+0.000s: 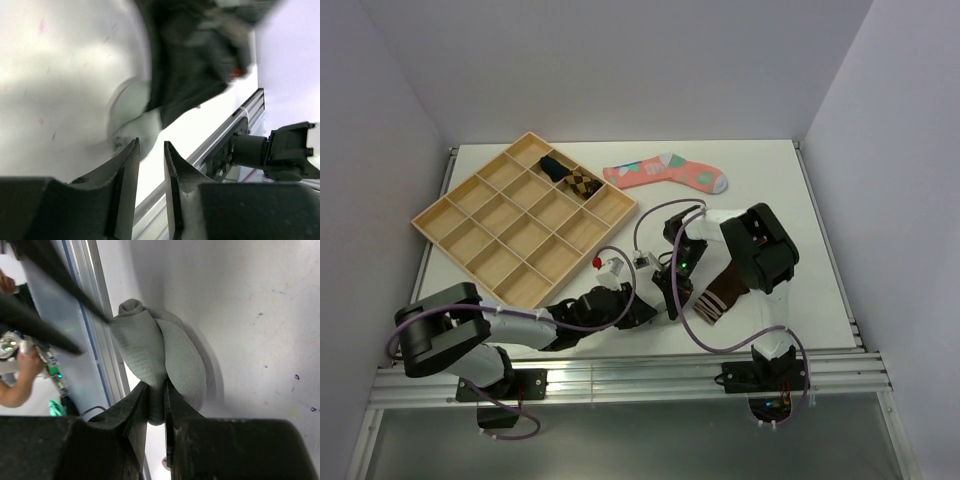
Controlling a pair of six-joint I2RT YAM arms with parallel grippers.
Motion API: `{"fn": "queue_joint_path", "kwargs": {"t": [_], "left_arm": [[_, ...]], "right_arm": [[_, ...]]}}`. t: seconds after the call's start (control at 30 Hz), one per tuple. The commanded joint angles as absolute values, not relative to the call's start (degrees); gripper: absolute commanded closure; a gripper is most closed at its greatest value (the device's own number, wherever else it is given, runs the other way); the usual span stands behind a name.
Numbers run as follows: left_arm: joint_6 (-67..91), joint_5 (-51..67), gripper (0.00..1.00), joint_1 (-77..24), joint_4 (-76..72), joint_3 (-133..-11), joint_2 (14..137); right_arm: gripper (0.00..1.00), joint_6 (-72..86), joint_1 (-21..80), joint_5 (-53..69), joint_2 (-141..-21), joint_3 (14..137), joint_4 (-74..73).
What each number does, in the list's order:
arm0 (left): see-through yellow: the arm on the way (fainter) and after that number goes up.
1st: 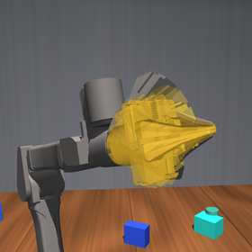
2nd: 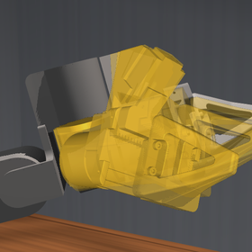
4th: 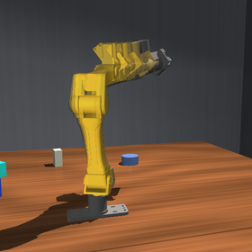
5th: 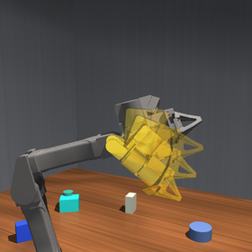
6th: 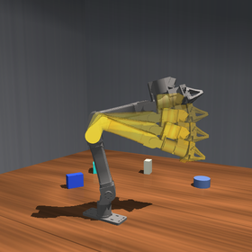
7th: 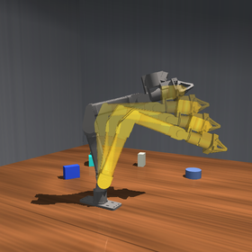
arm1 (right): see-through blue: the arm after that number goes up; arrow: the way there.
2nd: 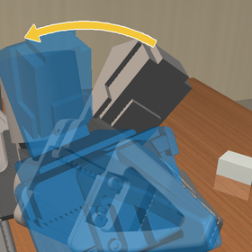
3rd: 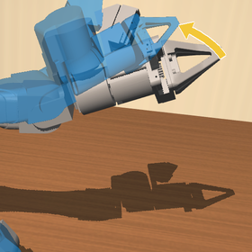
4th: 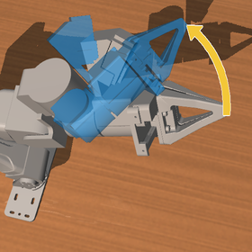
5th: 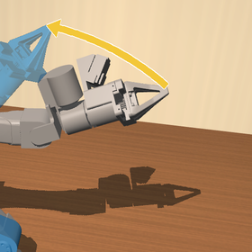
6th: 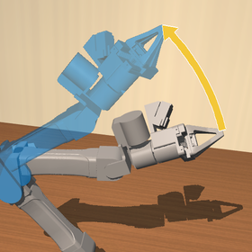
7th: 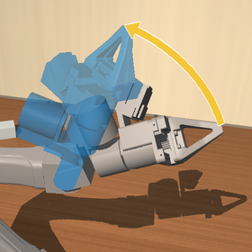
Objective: Roll the socks
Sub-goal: Roll the sock at the center of the board.
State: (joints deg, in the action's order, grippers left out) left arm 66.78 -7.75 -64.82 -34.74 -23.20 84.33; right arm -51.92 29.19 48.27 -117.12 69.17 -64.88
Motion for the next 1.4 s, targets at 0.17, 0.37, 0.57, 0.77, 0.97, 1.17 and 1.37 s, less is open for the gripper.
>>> {"fn": "queue_joint_path", "kwargs": {"t": [0.17, 0.37, 0.57, 0.77, 0.97, 1.17, 1.37], "left_arm": [[36.5, -7.1, 0.69, -66.8, -37.1, -27.6, 83.2], [28.0, -0.8, 0.64, -66.3, -34.1, -33.0, 88.9], [26.2, 1.9, 0.63, -65.0, -31.9, -36.1, 93.9], [24.9, 1.9, 0.62, -64.4, -30.3, -37.2, 96.1], [24.6, 3.6, 0.63, -64.0, -28.9, -37.9, 97.6], [28.0, 6.8, 0.74, -62.3, -31.1, -35.4, 98.3], [32.1, 10.5, 0.97, -62.1, -31.1, -34.5, 99.5]], "right_arm": [[0.85, -50.3, 28.6, 41.5, -121.2, 71.2, -63.2], [0.85, -49.7, 28.3, 40.1, -122.3, 72.2, -63.3], [0.85, -50.1, 28.0, 39.7, -122.9, 72.6, -63.7], [0.85, -50.0, 28.0, 39.6, -122.7, 72.2, -63.7], [0.85, -50.0, 27.9, 39.4, -122.4, 72.0, -63.5], [0.85, -49.0, 27.7, 39.7, -120.3, 70.9, -61.1], [0.80, -46.5, 27.6, 39.9, -116.4, 68.5, -55.9]]}}
